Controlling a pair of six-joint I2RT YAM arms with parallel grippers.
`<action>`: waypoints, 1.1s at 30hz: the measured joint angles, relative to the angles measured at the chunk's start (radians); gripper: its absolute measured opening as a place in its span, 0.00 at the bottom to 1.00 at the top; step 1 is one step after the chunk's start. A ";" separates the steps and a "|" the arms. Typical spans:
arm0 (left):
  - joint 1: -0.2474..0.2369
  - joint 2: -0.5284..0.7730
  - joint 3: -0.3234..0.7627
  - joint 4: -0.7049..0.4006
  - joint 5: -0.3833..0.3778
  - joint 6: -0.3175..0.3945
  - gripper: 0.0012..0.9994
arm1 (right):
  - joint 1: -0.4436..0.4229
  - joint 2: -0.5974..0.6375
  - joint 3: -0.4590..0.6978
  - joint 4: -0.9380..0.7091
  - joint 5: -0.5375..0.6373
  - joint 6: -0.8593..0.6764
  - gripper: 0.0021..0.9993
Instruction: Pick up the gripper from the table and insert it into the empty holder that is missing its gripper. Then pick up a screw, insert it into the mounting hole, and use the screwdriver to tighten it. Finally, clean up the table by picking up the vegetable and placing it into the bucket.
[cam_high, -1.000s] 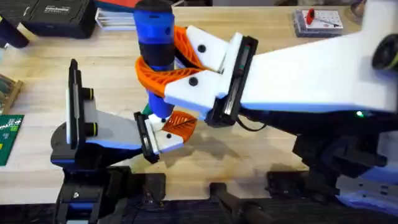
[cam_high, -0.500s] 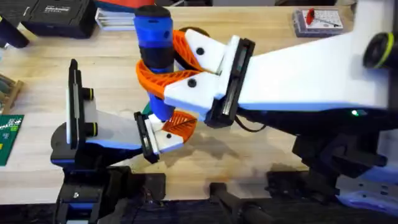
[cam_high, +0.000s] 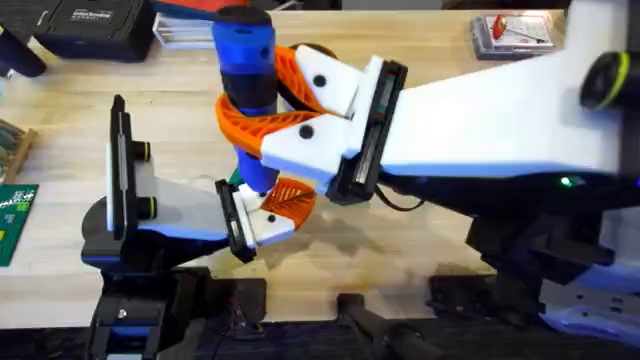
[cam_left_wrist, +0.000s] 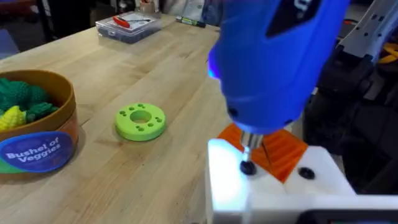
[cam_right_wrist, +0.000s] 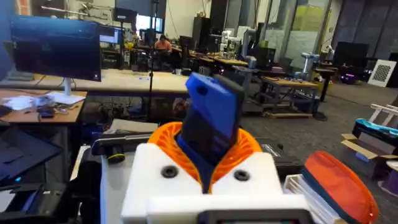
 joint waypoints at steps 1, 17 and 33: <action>0.000 0.000 0.000 0.000 0.000 0.000 0.01 | 0.000 0.000 0.000 0.000 0.000 0.000 0.02; 0.000 0.000 0.000 0.000 0.000 0.000 0.01 | 0.001 0.000 0.000 -0.006 0.000 0.020 0.02; 0.000 0.000 0.000 0.000 0.000 0.000 0.01 | 0.001 0.028 0.000 0.011 0.000 0.030 0.02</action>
